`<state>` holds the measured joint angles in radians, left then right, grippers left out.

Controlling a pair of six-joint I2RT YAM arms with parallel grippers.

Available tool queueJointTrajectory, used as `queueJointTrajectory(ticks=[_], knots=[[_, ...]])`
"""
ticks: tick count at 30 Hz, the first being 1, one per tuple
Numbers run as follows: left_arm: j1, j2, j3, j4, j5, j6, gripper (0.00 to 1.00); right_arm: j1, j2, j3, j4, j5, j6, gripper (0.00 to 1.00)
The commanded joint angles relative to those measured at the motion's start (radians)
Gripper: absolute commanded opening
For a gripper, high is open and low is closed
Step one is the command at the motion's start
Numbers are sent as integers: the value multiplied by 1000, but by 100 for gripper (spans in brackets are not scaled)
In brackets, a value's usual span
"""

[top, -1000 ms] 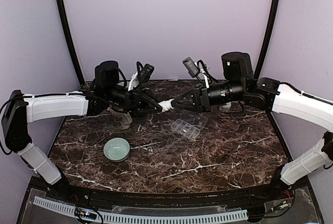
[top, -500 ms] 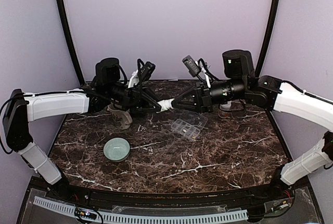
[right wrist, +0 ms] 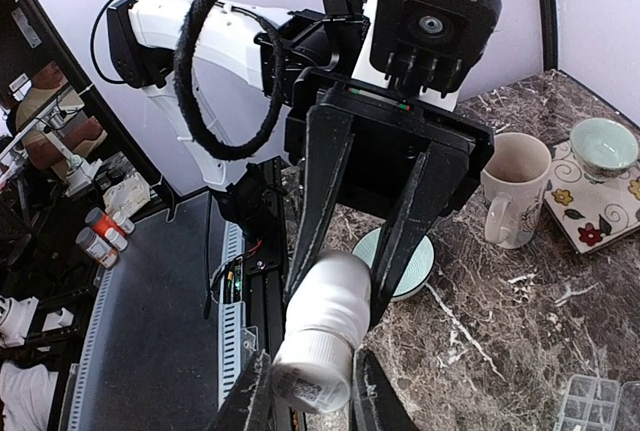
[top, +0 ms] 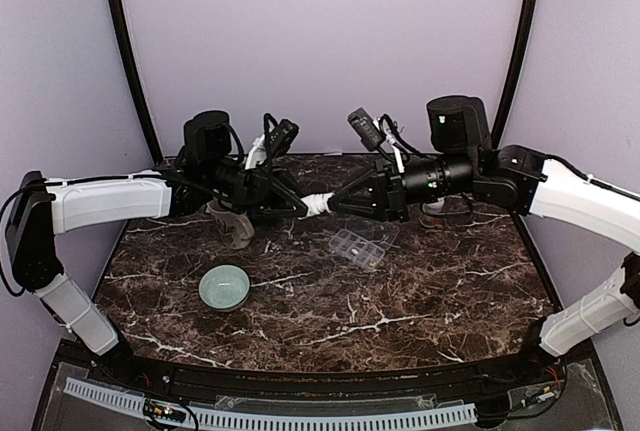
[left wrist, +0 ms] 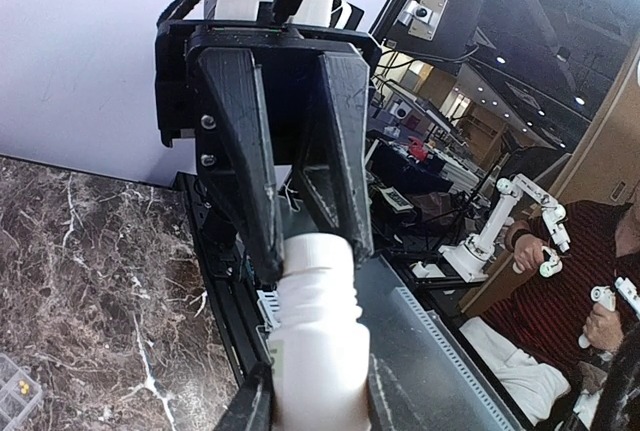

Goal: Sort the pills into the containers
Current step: Close the lid of the pill bottle on the pill bottle.

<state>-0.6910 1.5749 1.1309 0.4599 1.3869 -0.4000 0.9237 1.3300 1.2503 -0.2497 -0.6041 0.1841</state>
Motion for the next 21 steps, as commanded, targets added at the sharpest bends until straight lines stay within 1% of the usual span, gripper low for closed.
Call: queueJointTrajectory(ticks=[1,21], knots=[[-44,-44,66,35,-4,48,0,15,6,-37,-34,91,-1,10],[-42,-60,63,-59,-19,126,0,12,-33,-43,23,83,34,10]])
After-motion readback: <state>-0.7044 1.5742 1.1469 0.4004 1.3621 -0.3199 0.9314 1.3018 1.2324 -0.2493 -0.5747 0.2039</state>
